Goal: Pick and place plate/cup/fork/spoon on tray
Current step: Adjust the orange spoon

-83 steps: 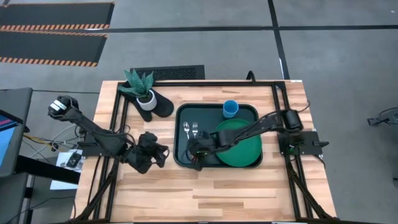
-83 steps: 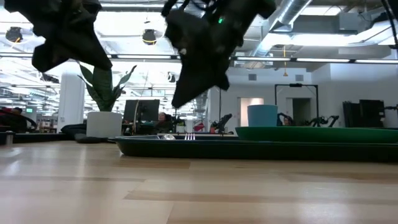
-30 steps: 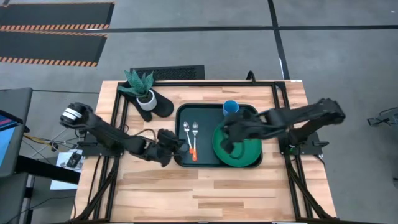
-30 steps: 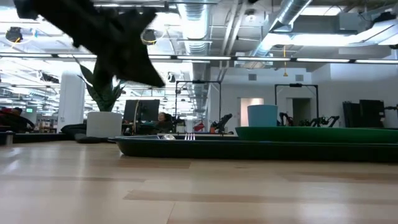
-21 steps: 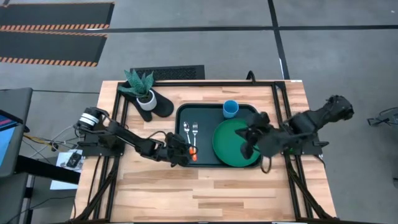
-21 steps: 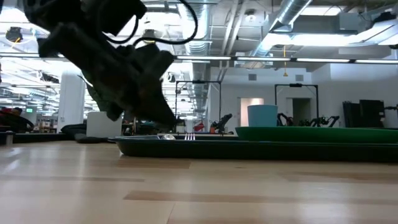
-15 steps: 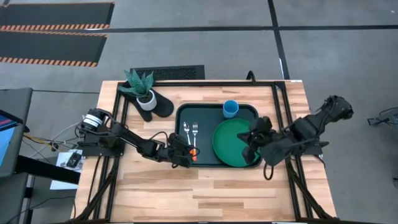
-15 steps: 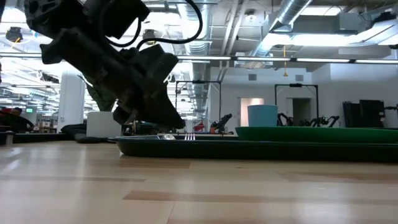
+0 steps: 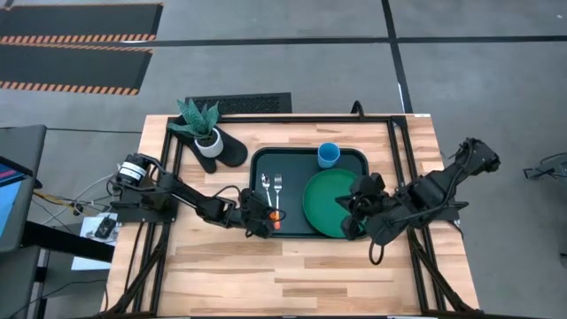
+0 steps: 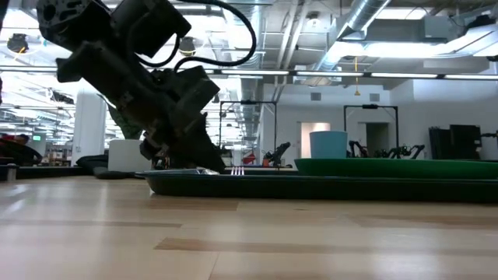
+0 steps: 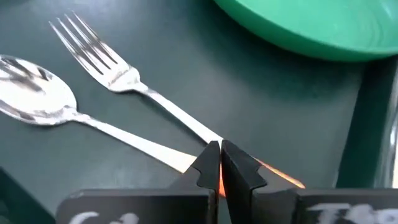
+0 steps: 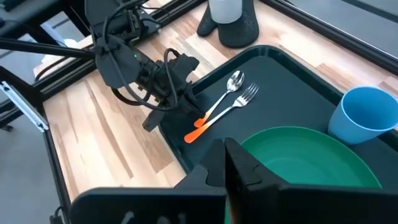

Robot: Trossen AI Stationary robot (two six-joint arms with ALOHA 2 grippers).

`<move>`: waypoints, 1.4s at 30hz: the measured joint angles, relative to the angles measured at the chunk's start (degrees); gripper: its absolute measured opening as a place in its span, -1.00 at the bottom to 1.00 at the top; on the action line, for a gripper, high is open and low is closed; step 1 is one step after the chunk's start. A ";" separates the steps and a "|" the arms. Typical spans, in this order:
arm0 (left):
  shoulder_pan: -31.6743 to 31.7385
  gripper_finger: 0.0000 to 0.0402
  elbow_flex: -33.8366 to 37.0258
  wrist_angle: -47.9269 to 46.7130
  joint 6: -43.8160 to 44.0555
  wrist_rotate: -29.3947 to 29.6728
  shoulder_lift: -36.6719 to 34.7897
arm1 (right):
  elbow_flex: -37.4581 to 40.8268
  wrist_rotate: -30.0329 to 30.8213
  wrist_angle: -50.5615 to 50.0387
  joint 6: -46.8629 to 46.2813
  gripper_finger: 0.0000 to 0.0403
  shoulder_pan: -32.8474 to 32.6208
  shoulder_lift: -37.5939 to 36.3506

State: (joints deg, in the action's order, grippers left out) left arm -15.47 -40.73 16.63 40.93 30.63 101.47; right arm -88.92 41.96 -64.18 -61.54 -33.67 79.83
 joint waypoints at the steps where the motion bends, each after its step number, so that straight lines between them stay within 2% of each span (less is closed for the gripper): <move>1: -0.13 -1.00 0.00 -0.24 0.07 0.06 0.00 | 0.00 0.00 -0.02 0.00 -0.96 0.00 0.00; 14: -1.12 -1.00 0.03 0.95 2.27 0.02 2.80 | 0.00 -0.03 0.38 0.00 -0.96 0.00 0.02; 26: -1.55 -1.00 -0.02 1.07 2.38 -2.96 2.75 | 0.00 -0.07 0.35 0.31 -0.96 0.00 0.00; 42: -4.47 -1.00 -0.02 0.91 7.77 -4.16 2.70 | 0.00 -0.20 0.35 0.50 -0.96 0.00 0.00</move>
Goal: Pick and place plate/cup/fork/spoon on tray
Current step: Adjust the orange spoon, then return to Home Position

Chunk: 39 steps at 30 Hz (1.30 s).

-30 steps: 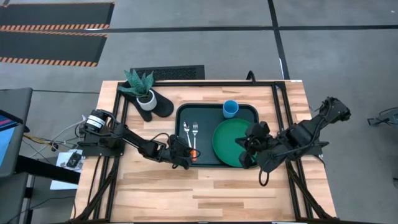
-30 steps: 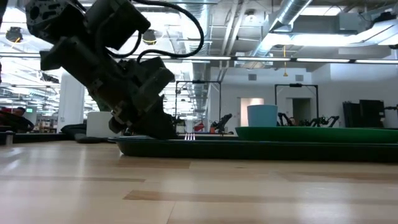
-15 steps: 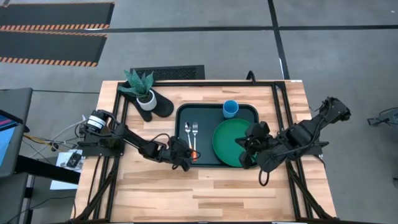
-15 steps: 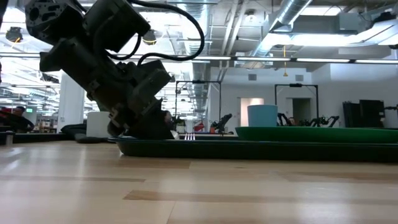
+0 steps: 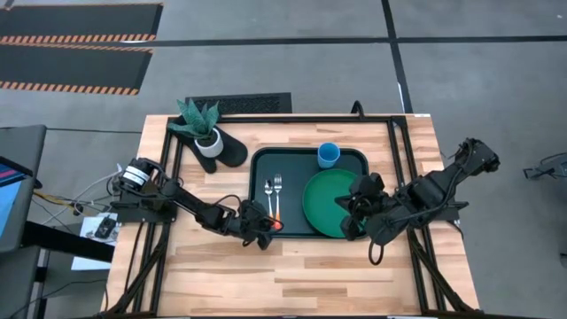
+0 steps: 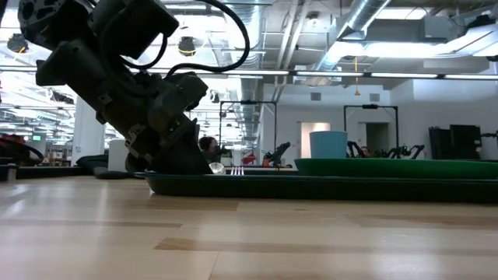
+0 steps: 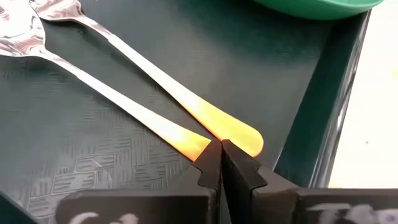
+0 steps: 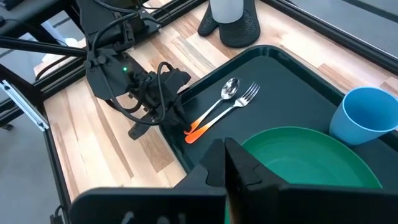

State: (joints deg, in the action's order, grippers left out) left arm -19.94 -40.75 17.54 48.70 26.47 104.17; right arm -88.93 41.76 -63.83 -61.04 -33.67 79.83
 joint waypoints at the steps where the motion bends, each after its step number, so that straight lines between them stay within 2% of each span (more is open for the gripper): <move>1: -0.02 -1.00 0.00 0.00 0.20 -0.06 -0.01 | -0.01 0.00 0.00 0.00 -0.96 0.00 0.00; 13: -0.01 -1.00 -0.03 -0.74 2.02 -0.48 -0.19 | -0.02 -0.66 0.00 -0.02 -0.96 -0.09 0.00; 23: -0.02 -1.00 0.02 -8.07 3.24 1.42 -4.18 | -0.02 -0.74 0.00 0.09 -0.96 -0.09 0.00; 32: -0.08 -1.00 0.02 -7.35 6.56 1.54 -4.72 | -0.04 -1.46 -0.02 0.20 -0.96 -0.37 0.00; 36: -0.69 -1.00 0.04 -5.96 7.09 1.97 -9.56 | -0.04 -1.40 0.17 1.22 -0.90 -1.79 -0.02; 39: -0.75 -1.00 0.04 -5.90 5.73 2.24 -17.69 | -0.47 -1.45 0.99 2.49 -0.82 -2.53 -1.04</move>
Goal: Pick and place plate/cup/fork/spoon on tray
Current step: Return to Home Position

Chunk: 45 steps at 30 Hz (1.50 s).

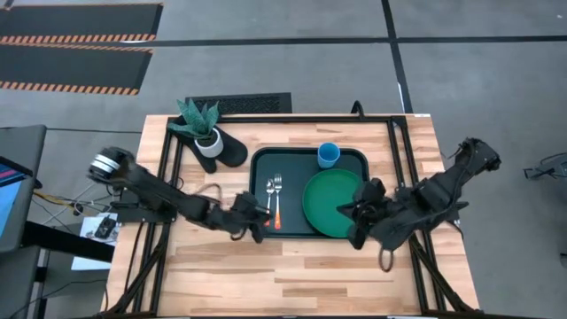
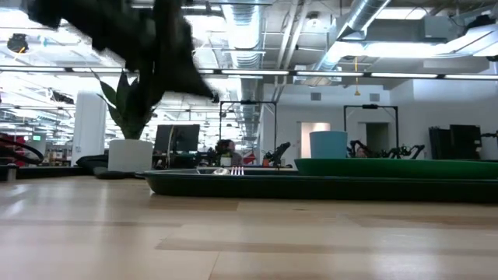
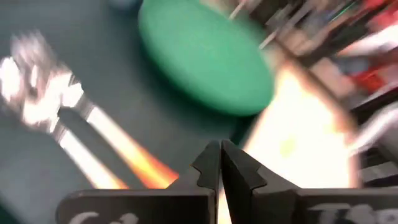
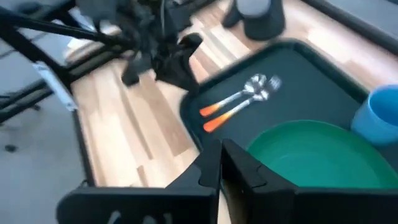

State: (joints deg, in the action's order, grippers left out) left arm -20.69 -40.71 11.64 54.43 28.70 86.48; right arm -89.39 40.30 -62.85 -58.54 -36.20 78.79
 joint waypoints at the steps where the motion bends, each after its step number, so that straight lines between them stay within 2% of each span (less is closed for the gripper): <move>1: 0.02 -1.00 0.00 0.09 -1.06 0.09 -3.22 | -0.70 -0.10 -0.10 1.56 -0.80 -0.34 -0.99; 8: 0.27 -1.00 0.00 2.41 -12.98 0.36 -27.87 | -7.19 3.15 3.83 17.84 -0.75 0.01 -9.01; 12: 0.05 -1.00 -0.07 5.22 -16.45 -0.28 -39.79 | -8.06 3.14 6.89 23.58 -0.75 -0.18 -12.67; 15: 0.05 -1.00 -0.07 5.13 -18.23 0.44 -47.11 | -7.99 2.35 5.95 23.80 -0.74 -0.05 -14.56; 18: 0.11 -1.00 -0.04 4.85 -17.30 0.94 -53.22 | -7.64 3.91 4.55 31.21 -0.74 1.24 -16.08; 21: 0.27 -1.00 -0.04 4.13 -27.76 2.46 -58.43 | -5.64 4.42 5.76 32.55 -0.74 5.24 -20.30; 23: 0.28 -1.00 -0.07 2.46 -33.86 -0.19 -61.39 | -3.13 2.58 7.56 32.58 -0.74 8.10 -24.11; 26: 0.27 -1.00 -0.04 -2.15 -37.74 -7.70 -65.33 | 3.97 -2.31 14.56 35.05 -0.74 10.97 -31.37; 29: 0.27 -1.00 0.42 -6.12 -38.27 -12.88 -68.06 | 14.42 -7.37 27.07 40.49 -0.74 12.71 -40.31; 34: 0.27 -1.00 3.69 -6.35 -38.89 -12.98 -70.90 | 33.22 -14.11 46.00 46.94 -0.74 14.82 -57.45; 41: 0.27 -1.00 11.23 -4.34 -37.97 -13.11 -73.85 | 56.43 -14.55 56.17 44.94 -0.74 15.78 -76.60; 43: 0.27 -1.00 14.43 -3.95 -36.49 -13.09 -74.97 | 61.88 -14.13 60.66 45.01 -0.74 15.75 -78.55; 45: 0.27 -1.00 18.13 -2.52 -35.01 -13.34 -76.27 | 65.15 -12.79 59.84 45.54 -0.74 15.94 -78.51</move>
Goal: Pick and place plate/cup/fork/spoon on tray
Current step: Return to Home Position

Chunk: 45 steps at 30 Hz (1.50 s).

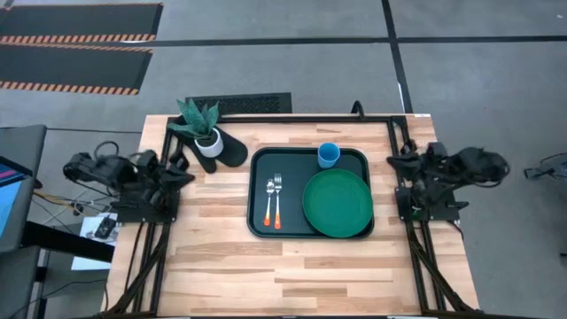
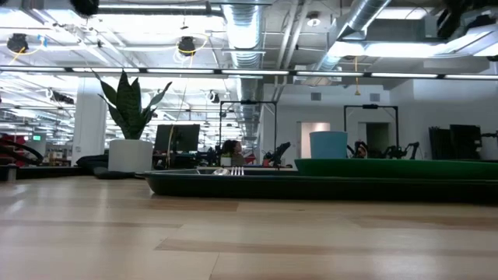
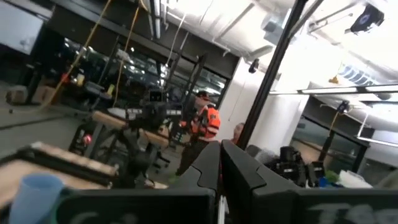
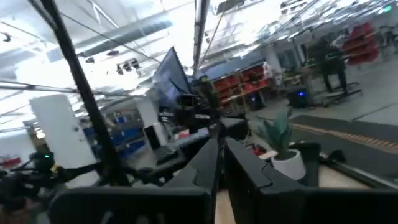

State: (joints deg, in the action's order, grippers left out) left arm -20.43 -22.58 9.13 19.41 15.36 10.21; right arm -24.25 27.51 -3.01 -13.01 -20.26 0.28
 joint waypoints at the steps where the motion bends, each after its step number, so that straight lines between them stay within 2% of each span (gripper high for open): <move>1: 0.00 -1.00 2.20 1.19 0.57 -0.26 -0.61 | 0.62 -0.93 0.39 -0.26 -0.74 0.23 0.04; 3: 0.00 -1.00 6.27 4.42 1.22 -1.45 -2.18 | 2.76 -1.61 3.78 -1.33 -0.74 0.18 0.67; 7: 0.00 -1.00 15.56 12.41 2.20 -3.35 -5.58 | 8.44 -4.37 2.95 -3.07 -0.74 0.17 -0.03; 10: 0.00 -1.00 21.76 16.29 2.94 -3.74 -8.20 | 11.50 -5.43 8.76 -2.49 -0.74 0.16 -0.13; 13: -0.04 -1.00 21.61 10.50 4.85 -2.13 -9.37 | 15.87 -5.55 10.50 -0.78 -0.74 0.21 0.05; 18: -0.04 -1.00 21.96 9.55 3.68 -1.21 -9.51 | 23.90 -7.42 17.88 -0.64 -0.74 0.19 -0.07; 30: -0.04 -1.00 22.04 3.28 3.81 7.80 -9.50 | 23.80 -6.38 12.51 2.98 -0.74 3.91 0.04; 36: -0.04 -1.00 22.07 -3.71 4.57 7.92 -9.48 | 23.82 -6.54 7.59 1.10 -0.74 5.08 0.08; 39: -0.04 -1.00 22.11 -4.23 8.20 7.93 -9.48 | 23.84 -6.54 7.49 1.06 -0.74 5.05 0.08; 45: -0.04 -1.00 22.13 -4.24 7.59 7.94 -9.48 | 23.84 -6.54 7.13 1.04 -0.74 5.04 0.06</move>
State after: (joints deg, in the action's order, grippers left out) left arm -20.47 -0.45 4.89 27.00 23.30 0.73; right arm -0.40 20.97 4.12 -11.97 -15.22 0.34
